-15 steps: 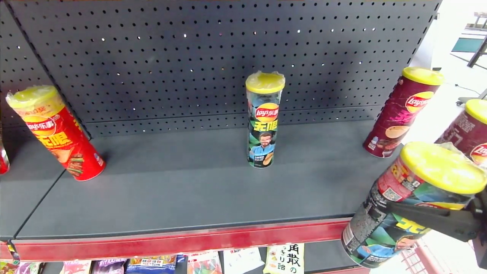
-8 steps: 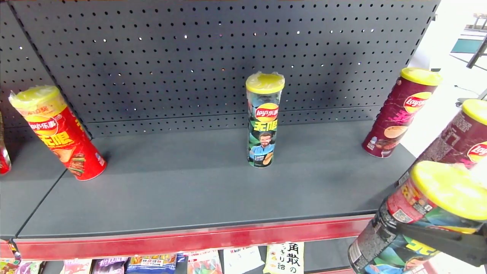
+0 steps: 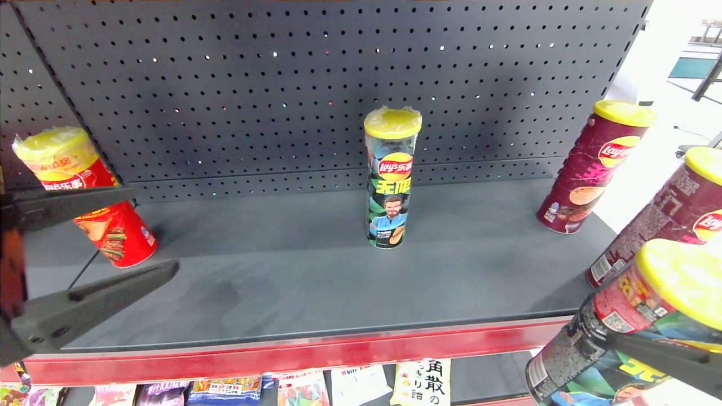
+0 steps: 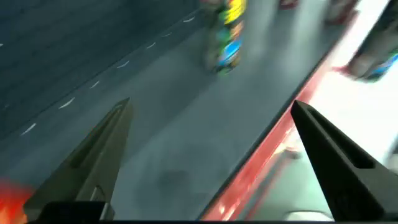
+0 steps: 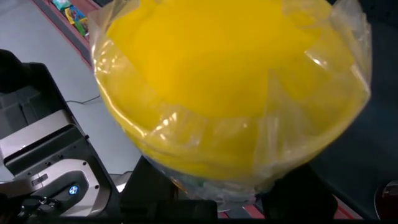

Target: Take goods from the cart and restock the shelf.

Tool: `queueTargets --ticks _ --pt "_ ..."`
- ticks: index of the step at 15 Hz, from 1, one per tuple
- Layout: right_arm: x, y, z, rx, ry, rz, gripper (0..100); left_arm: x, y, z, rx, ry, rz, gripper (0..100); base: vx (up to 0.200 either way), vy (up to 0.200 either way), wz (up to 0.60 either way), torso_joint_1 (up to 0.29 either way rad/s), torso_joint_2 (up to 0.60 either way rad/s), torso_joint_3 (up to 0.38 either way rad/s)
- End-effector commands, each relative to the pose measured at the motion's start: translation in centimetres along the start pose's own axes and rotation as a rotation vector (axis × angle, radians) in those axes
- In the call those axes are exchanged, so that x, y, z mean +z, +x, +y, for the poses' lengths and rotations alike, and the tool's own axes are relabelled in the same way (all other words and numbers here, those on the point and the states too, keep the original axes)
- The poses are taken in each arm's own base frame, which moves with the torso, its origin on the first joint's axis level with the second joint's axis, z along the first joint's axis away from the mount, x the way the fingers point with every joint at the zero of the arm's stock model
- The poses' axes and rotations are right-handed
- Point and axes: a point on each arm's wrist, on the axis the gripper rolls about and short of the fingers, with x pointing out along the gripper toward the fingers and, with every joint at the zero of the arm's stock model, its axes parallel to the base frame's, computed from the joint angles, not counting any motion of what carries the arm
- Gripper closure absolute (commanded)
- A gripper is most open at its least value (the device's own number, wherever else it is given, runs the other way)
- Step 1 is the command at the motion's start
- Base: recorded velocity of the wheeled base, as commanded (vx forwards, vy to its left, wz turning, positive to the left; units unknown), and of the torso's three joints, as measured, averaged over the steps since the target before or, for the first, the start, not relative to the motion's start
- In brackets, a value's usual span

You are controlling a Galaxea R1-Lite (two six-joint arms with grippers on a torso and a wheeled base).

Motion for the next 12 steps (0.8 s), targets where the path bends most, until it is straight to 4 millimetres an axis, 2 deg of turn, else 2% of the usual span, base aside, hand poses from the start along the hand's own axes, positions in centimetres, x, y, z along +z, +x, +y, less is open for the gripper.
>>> queueTargets --ticks 1,5,7,12 --pt "0.4 0.0 0.0 0.003 -0.007 -0.011 100 0.3 8.0 2.4 -0.184 -0.057 0.055 0 0.000 0.000 0.00 0.000 0.00 0.000" --pt "1.7 0.1 -0.3 0.006 -0.020 -0.036 100 -0.7 15.4 4.5 -0.217 -0.029 0.017 0 0.000 0.000 0.00 0.000 0.00 0.000" --pt "1.6 0.2 -0.3 0.008 -0.019 -0.035 100 -0.8 17.5 5.1 -0.224 -0.019 0.004 0 0.000 0.000 0.00 0.000 0.00 0.000" --pt "1.9 0.1 -0.3 0.007 -0.021 -0.042 100 -1.2 21.0 4.0 -0.291 -0.017 0.015 0 0.000 0.000 0.00 0.000 0.00 0.000"
